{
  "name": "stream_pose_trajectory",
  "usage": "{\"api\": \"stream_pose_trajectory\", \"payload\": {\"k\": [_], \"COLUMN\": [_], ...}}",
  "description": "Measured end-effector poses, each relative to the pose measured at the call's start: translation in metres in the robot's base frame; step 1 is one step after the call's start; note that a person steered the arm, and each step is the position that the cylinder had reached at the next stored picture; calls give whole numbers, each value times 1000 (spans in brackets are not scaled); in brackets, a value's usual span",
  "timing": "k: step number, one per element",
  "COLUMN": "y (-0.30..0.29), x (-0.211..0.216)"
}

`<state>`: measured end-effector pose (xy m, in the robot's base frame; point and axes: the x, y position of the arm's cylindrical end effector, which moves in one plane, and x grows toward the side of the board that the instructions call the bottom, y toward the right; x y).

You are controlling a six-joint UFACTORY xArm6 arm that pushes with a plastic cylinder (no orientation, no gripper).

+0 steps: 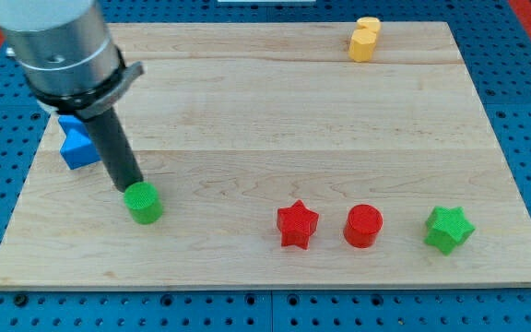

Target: Push the green circle towards up to the red star

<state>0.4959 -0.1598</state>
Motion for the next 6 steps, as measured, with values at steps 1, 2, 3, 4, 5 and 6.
{"api": "stream_pose_trajectory", "payload": {"k": [1,2,3,4,5,6], "y": [-63,-43,38,81,100,141], "x": [7,30,30,30,30,24]}}
